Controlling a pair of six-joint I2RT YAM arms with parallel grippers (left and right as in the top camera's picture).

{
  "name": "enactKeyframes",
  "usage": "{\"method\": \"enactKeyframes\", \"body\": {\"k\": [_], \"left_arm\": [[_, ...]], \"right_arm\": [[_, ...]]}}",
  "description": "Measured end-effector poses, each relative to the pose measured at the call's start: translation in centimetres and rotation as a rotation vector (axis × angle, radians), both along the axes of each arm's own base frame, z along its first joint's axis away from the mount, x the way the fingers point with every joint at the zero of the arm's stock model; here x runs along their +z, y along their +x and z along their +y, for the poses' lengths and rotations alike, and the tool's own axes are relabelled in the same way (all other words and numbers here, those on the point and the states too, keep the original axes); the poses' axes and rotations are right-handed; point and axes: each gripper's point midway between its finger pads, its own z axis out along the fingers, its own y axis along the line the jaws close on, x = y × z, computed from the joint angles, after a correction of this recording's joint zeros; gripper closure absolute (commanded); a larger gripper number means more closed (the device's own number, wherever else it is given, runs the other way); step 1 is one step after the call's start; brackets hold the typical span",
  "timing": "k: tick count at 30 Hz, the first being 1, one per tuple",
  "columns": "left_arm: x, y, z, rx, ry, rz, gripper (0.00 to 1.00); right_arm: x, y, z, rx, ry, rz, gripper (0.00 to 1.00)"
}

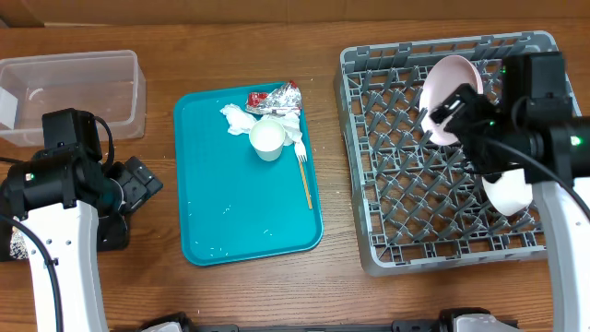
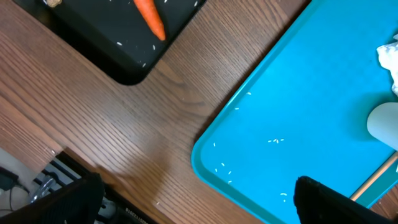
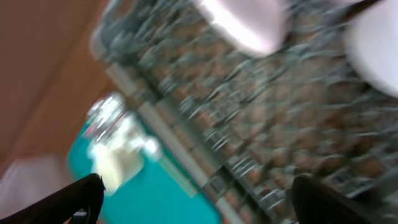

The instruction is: Sort waste into correct bins and load items into the dishwasher rack

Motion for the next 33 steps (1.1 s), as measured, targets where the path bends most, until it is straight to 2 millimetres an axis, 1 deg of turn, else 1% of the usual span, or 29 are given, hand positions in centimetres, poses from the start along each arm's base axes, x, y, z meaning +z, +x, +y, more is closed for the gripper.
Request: {"method": "enactKeyframes", "body": {"k": [2,5,7,9,18,33], "left_arm": [[0.0,0.0,0.0,0.0,0.0,0.0,0.0],[0.0,0.0,0.0,0.0,0.0,0.0,0.0],[0.0,0.0,0.0,0.0,0.0,0.0,0.0],[0.0,0.0,0.0,0.0,0.0,0.0,0.0],[0.0,0.0,0.0,0.0,0.0,0.0,0.0],[0.0,0.0,0.0,0.0,0.0,0.0,0.0]], "right_arm": [[0.6,0.0,2.5,0.116,0.077,-0.026,0.0],[1.1,-0.3,5.1,0.232,0.128,-0.044,0.0],[1.3,-0.6,6.5,0.291,0.152,-0.051,0.0],[1.4,-0.7,7.4,0.327,0.168,-0.057,0.0],[0.8,-0.5,7.8,0.353,0.181,-0.037,0.0],[0.9,-0.5,7.9,0.361,0.186,-0.039,0.0]]}}
